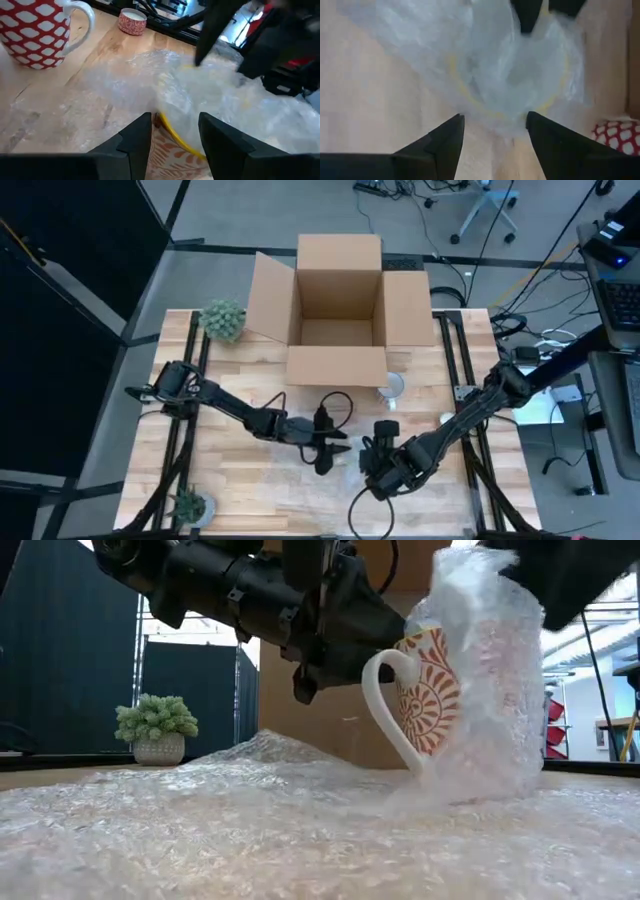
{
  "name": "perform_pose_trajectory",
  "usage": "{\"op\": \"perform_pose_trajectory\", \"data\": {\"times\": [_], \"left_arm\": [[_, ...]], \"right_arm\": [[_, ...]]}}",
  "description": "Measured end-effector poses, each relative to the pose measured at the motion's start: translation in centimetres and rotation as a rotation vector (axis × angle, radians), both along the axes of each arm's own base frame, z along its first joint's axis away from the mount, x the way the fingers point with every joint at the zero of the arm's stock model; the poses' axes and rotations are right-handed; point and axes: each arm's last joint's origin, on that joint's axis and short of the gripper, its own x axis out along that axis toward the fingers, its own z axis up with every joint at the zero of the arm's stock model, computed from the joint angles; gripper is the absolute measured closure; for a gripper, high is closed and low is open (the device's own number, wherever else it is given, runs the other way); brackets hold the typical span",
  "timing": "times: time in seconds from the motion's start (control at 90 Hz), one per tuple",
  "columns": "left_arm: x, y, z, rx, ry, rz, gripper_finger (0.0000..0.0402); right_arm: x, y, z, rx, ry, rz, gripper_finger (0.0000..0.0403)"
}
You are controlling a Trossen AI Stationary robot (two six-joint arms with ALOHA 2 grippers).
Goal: Wrap mug
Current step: Wrap the orange mug with the bubble wrap
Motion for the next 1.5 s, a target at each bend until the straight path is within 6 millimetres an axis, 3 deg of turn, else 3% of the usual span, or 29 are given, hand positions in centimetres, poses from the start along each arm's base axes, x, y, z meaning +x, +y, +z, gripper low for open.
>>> {"op": "perform_pose_trajectory", "data": {"times": [0.2,0.422,0.578,0.744,0.878,1.011,1.2,1.5], "left_arm": [[-0.2,-0.4,0.1,0.012,-0.005,0.022,0.0252],[-1.4,-0.1,2.6,0.06,0.048,0.008,0.0252],[-3.7,0.7,5.3,0.091,0.166,0.012,0.0252],[-7.5,2.1,6.7,0.066,0.433,0.106,0.0252],[-9.8,4.0,5.4,0.086,0.662,0.255,0.0252],[-10.8,6.1,2.9,0.047,0.748,0.316,0.0252],[-11.7,8.5,0.8,0.002,0.758,0.376,0.0252],[-12.1,10.2,-1.4,-0.07,0.715,0.295,0.0252]], "right_arm": [[0.3,-0.8,-0.6,-0.02,0.022,0.034,0.0227],[0.4,-1.0,-0.6,-0.028,0.029,0.05,0.0238],[0.4,-1.0,-0.6,-0.017,0.029,0.035,0.0238],[0.4,-0.9,-0.6,-0.016,0.03,0.036,0.0238],[0.4,-0.9,-0.6,-0.016,0.03,0.036,0.0238],[0.4,-0.9,-0.6,-0.015,0.028,0.036,0.0238],[0.3,-0.8,-0.6,-0.015,0.028,0.041,0.0238],[0.3,-0.8,-0.6,-0.014,0.028,0.041,0.0238]]}}
